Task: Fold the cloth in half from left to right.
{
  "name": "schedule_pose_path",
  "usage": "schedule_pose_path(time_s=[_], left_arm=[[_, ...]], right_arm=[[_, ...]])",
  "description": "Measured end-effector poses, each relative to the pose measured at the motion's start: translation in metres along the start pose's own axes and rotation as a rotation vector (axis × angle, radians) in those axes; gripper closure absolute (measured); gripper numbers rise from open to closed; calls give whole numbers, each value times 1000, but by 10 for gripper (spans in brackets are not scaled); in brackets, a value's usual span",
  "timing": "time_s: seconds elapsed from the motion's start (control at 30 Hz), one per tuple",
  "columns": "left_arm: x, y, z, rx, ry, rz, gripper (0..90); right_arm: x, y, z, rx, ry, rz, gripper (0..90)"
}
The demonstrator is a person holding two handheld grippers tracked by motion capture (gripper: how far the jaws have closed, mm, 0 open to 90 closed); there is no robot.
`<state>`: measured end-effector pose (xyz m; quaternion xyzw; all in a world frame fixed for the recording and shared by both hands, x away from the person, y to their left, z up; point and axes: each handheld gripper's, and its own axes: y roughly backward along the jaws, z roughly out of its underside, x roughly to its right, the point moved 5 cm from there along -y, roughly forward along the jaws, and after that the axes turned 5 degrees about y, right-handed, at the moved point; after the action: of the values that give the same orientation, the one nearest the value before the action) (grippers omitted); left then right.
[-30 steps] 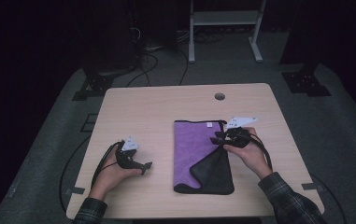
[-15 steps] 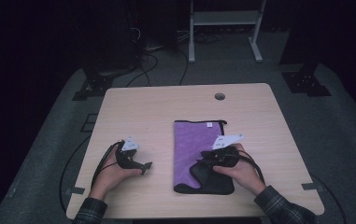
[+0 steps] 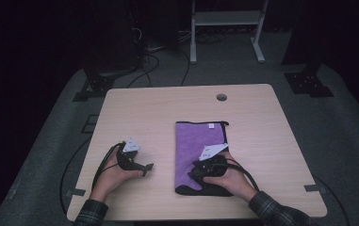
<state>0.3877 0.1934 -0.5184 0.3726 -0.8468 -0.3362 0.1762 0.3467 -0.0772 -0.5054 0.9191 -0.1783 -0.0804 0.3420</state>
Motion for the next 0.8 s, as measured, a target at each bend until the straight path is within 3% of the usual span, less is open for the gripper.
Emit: schedule_pose_path(time_s=[0.13, 0.23, 0.27, 0.37, 0.6, 0.8], left_arm=[[0, 0, 0, 0, 0, 0, 0], [0, 0, 0, 0, 0, 0, 0], [0, 0, 0, 0, 0, 0, 0], [0, 0, 0, 0, 0, 0, 0], [0, 0, 0, 0, 0, 0, 0], [0, 0, 0, 0, 0, 0, 0]], right_arm=[[-2, -2, 2, -10, 31, 13, 521], [-2, 0, 2, -16, 41, 27, 666], [-2, 0, 2, -16, 41, 27, 666], [1, 6, 1, -7, 15, 12, 788], [3, 25, 0, 18, -19, 7, 814], [2, 51, 5, 62, -45, 10, 815]])
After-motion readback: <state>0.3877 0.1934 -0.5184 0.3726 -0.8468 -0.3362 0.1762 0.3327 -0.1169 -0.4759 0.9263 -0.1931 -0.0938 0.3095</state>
